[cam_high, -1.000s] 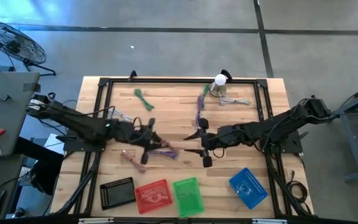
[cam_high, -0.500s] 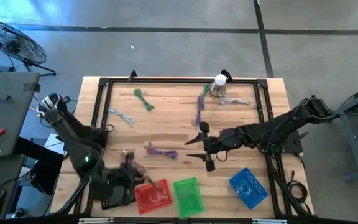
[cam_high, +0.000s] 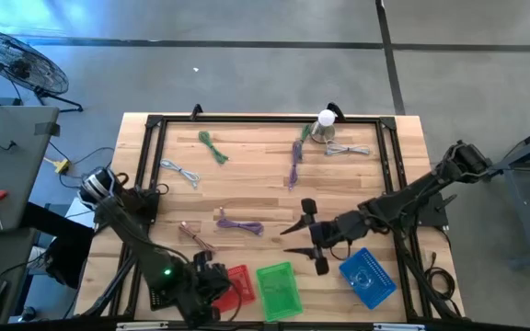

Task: Pick & Place USB Port
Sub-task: Put the pink USB charger into the red bin

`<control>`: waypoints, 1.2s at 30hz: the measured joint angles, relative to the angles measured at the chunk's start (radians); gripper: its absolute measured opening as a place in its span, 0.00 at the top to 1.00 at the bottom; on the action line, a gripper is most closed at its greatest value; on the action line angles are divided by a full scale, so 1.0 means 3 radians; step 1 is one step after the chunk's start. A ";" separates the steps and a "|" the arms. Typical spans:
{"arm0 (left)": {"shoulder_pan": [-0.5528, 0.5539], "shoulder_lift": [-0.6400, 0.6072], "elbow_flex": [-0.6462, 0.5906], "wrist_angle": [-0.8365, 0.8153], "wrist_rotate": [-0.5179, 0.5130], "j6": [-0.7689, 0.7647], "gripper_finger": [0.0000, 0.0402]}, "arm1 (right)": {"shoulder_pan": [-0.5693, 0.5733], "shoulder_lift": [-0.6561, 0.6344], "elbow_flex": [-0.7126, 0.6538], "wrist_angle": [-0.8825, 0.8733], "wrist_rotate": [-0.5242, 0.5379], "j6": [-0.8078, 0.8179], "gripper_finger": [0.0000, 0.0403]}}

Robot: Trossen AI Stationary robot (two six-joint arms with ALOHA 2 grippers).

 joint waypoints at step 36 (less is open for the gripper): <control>0.0788 -0.0088 0.0387 -0.2577 0.0480 0.1751 0.61 | 0.0283 0.0000 -0.0002 -0.0317 0.0289 -0.0064 0.52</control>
